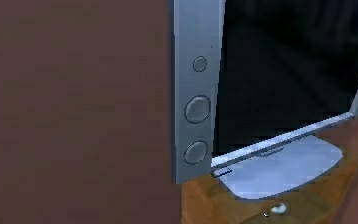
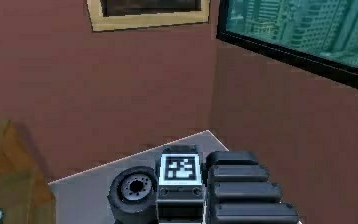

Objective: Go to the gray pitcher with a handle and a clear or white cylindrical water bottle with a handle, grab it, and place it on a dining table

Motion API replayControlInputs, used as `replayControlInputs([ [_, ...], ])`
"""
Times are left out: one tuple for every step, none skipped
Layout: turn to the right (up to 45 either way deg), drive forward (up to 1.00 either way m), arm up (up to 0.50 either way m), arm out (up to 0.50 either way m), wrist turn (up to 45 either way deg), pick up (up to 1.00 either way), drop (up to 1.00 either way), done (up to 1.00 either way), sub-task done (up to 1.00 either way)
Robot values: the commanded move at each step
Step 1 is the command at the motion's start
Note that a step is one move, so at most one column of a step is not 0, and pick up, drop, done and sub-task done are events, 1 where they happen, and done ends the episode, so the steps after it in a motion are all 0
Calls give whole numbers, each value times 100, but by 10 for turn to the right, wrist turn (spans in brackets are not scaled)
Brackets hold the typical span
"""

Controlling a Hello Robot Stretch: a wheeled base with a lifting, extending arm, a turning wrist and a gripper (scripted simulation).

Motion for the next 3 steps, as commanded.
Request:
replayControlInputs([
  [-450,0,0,0,0,0,0,0,0],
  [-450,0,0,0,0,0,0,0,0],
  [-210,0,0,0,0,0,0,0,0],
])
